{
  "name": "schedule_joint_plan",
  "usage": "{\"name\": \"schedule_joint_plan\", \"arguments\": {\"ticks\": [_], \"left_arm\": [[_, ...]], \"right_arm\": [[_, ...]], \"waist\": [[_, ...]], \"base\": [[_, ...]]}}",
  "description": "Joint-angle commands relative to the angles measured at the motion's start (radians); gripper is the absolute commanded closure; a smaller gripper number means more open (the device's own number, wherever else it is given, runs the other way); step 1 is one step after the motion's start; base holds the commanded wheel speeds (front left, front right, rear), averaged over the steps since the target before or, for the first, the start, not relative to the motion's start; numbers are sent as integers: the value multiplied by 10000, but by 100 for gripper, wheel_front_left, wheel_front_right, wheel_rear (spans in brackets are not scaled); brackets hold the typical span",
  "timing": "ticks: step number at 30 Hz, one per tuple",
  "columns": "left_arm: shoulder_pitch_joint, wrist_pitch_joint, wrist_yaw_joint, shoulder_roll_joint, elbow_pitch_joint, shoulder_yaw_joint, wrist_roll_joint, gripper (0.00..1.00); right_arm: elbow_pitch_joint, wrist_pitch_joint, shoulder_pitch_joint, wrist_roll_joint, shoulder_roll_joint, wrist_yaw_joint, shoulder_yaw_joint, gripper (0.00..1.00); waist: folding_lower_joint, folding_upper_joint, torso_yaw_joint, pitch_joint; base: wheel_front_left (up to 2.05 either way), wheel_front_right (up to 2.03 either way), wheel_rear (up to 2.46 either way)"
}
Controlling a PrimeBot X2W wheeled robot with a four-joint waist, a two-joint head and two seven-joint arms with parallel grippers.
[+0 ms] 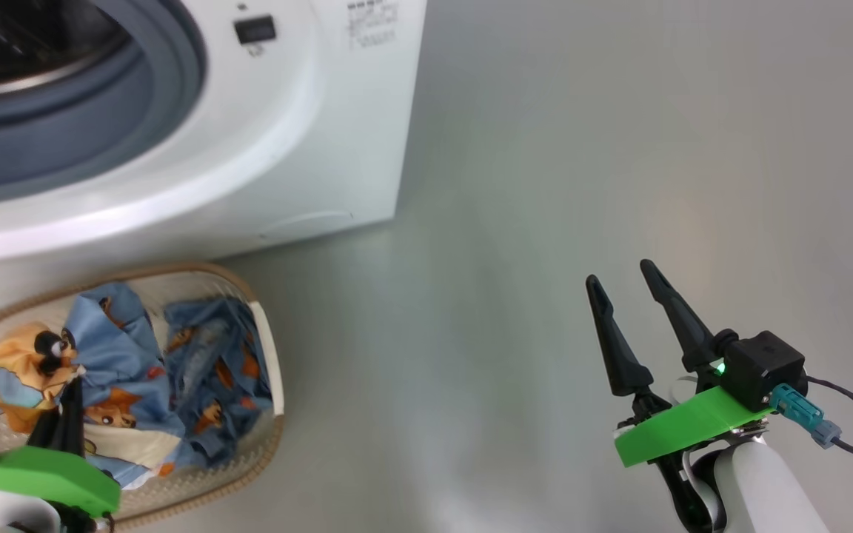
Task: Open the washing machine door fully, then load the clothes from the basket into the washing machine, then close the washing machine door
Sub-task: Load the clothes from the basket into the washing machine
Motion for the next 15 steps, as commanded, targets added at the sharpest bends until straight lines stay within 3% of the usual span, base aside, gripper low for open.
{"name": "schedule_joint_plan", "arguments": {"ticks": [1, 15], "left_arm": [[308, -136, -15, 174, -423, 653, 310, 100], [1878, -137, -15, -1316, -3117, 2727, 2329, 100]], "right_arm": [[-157, -117, 235, -145, -10, 16, 167, 0], [89, -117, 594, -607, -10, 16, -48, 0]], "waist": [[1, 0, 315, -862], [1, 0, 434, -2397]], "base": [[0, 0, 0], [0, 0, 0]]}}
